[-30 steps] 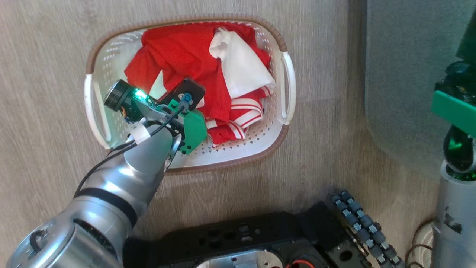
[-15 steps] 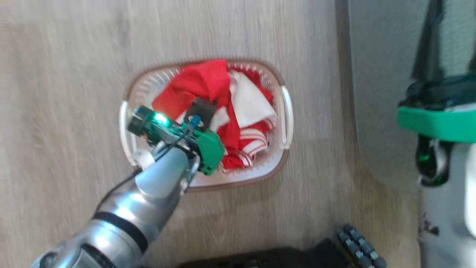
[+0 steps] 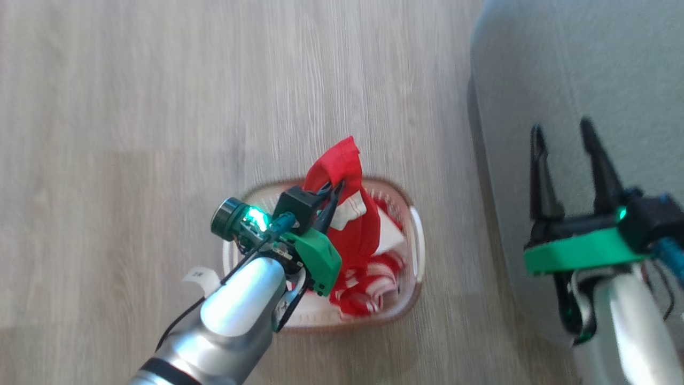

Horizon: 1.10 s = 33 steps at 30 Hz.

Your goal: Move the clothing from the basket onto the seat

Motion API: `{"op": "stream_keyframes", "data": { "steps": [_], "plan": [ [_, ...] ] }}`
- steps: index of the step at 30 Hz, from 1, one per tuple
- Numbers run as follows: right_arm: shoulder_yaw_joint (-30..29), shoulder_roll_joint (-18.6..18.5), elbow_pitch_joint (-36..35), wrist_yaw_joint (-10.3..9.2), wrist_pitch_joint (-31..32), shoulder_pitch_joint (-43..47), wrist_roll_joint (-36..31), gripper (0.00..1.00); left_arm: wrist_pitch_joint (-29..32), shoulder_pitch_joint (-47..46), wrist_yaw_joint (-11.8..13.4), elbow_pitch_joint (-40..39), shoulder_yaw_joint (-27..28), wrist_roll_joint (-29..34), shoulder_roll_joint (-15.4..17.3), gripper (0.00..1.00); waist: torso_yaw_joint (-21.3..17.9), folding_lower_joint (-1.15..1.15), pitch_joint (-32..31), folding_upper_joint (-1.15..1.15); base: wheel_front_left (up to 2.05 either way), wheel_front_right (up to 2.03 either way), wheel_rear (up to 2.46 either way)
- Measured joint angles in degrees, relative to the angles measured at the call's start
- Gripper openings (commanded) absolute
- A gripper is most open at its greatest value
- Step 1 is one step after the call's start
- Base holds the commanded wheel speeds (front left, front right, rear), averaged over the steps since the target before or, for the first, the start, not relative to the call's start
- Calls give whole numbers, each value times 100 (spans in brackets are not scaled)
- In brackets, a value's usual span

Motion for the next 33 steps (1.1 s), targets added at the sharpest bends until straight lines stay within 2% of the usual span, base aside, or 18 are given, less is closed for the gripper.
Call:
{"op": "stream_keyframes", "data": {
  "steps": [10,16,33],
  "plan": [
    [261,3,468,-1,1,910,19,100,14,160,-129,-616,156,-10,260,0,84,0,-1403,0,0,0,0],
    [584,5,548,-1,1,1045,80,100,236,102,-129,-1114,176,-10,347,0,97,0,-1991,0,0,0,0],
    [1488,3,959,-1,1,937,92,100,848,-577,-225,-1782,143,-169,204,0,311,0,-2575,0,0,0,0]
  ]
}}
